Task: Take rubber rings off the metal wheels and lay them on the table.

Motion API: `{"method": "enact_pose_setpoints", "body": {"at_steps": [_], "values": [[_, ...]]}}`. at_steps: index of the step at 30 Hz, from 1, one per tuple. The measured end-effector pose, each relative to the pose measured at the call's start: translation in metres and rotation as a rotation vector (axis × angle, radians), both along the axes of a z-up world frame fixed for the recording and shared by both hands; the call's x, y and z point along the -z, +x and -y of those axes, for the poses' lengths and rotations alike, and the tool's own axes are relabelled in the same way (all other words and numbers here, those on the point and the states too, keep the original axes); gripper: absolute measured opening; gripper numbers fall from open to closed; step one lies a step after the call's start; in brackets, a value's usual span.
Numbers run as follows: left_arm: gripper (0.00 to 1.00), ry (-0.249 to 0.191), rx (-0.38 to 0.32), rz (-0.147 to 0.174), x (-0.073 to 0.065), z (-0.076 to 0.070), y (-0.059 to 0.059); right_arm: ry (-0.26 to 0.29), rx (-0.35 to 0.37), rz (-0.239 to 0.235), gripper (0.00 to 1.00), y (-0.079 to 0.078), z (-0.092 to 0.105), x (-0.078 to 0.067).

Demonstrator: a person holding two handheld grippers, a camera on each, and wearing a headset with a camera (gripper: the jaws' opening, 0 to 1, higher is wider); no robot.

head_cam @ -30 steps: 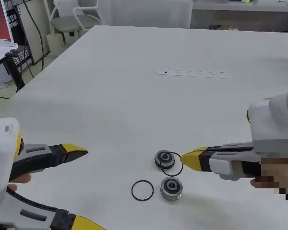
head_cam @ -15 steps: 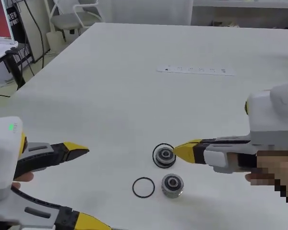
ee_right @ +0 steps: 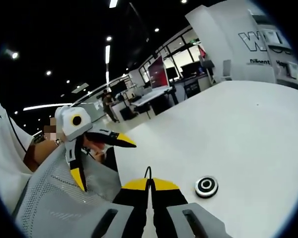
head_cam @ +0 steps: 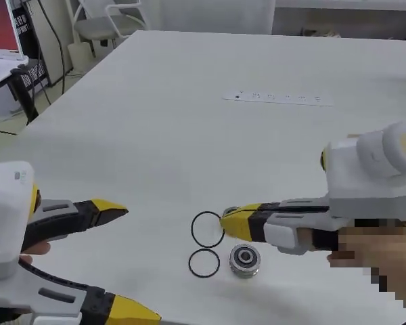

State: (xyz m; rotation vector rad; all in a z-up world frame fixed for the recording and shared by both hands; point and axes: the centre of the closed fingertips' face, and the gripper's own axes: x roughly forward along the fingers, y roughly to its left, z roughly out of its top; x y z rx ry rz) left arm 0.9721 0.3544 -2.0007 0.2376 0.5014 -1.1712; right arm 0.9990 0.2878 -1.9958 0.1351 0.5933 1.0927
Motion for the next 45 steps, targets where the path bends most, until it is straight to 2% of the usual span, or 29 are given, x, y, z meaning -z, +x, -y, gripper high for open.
{"method": "enact_pose_setpoints", "body": {"at_steps": [4, 20, 25, 27, 31, 35, 42, 45], "values": [[0.89, 0.004, -0.004, 0.009, 0.000, -0.001, 0.001, -0.029, -0.029, 0.011, 0.00, -0.005, -0.008, 0.008], [0.86, 0.021, -0.016, -0.002, 0.003, -0.003, 0.002, -0.119, -0.099, -0.004, 0.00, -0.020, -0.025, 0.045], [0.82, 0.015, -0.026, 0.006, 0.001, -0.004, 0.003, -0.159, -0.090, -0.003, 0.00, -0.019, -0.023, 0.054], [0.82, 0.011, -0.028, 0.001, 0.001, -0.004, 0.003, -0.179, -0.085, 0.009, 0.00, -0.018, -0.020, 0.057], [0.82, 0.021, -0.026, -0.009, 0.003, -0.005, 0.002, -0.201, -0.080, -0.007, 0.00, -0.017, -0.016, 0.063], [0.82, 0.029, -0.022, -0.012, 0.005, -0.005, 0.001, -0.213, -0.073, -0.002, 0.00, -0.015, -0.014, 0.064], [0.81, 0.029, -0.025, -0.015, 0.005, -0.005, 0.002, -0.268, -0.076, 0.004, 0.09, -0.013, -0.008, 0.071], [0.81, 0.030, -0.028, -0.018, 0.006, -0.006, 0.003, -0.273, -0.082, 0.003, 0.12, -0.014, -0.008, 0.072]]}}
